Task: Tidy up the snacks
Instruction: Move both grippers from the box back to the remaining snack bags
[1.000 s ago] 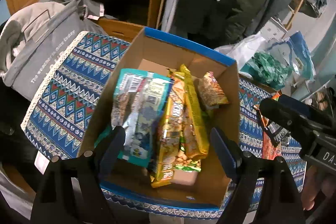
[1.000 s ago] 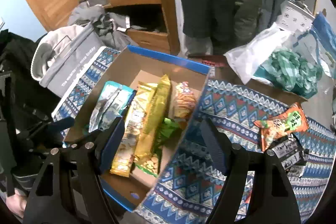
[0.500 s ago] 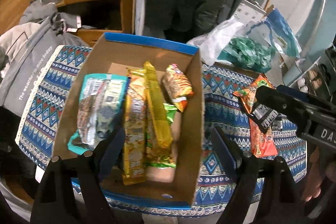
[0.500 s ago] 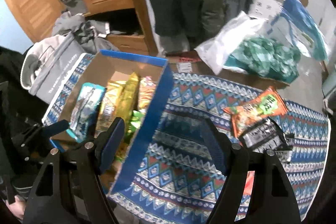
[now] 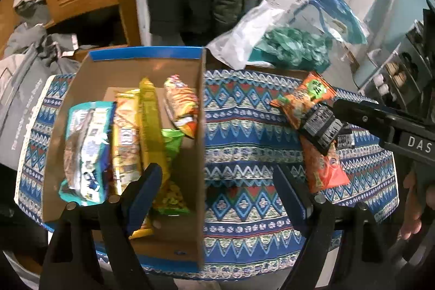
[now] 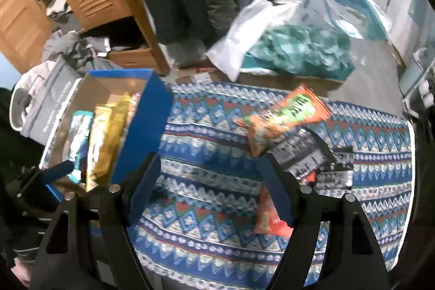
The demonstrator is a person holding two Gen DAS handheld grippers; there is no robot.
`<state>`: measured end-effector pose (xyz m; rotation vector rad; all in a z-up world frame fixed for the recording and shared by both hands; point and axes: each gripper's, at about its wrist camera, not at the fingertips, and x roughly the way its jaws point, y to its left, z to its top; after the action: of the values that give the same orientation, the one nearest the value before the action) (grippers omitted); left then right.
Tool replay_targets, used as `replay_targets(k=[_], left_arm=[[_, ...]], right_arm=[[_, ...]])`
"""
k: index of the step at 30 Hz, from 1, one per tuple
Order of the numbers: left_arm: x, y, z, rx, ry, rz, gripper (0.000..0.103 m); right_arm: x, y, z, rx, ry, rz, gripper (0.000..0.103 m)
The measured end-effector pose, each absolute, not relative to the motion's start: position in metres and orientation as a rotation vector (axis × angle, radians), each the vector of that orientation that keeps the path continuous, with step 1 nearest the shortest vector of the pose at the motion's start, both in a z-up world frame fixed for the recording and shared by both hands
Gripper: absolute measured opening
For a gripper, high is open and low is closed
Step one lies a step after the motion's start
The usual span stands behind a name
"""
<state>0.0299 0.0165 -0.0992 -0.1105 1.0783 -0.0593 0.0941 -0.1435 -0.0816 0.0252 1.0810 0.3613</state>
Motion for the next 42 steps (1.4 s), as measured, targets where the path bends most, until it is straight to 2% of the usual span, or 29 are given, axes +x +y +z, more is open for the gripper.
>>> replay_targets(k=[13, 23, 31, 35, 42], left_arm=[[0.043, -0.029, -0.123, -0.052, 1.134, -0.115, 0.085], [0.063, -0.049, -0.150, -0.027, 1.174, -0.118, 0.085], [0.078, -0.056, -0.182, -0.010, 1.224, -0.111, 0.087], [0.079, -0.067, -0.188, 0.077, 1.205, -0.100, 0.088], [0.078, -0.080, -0.195, 0.077, 1.221, -0.150, 0.091]], right_arm=[[0.098, -0.203, -0.115, 0.072, 1.141, 0.261, 0.076], [0.112, -0.234, -0.175, 0.126, 1.269, 0.194, 0.076], [0.114, -0.235, -0.216, 0.141, 1.345, 0.184, 0.076], [0.117, -0.227, -0.228, 0.115, 1.366, 0.187, 0.076], [0.122, -0.222, -0.243, 0.080, 1.383, 0.158, 0.077]])
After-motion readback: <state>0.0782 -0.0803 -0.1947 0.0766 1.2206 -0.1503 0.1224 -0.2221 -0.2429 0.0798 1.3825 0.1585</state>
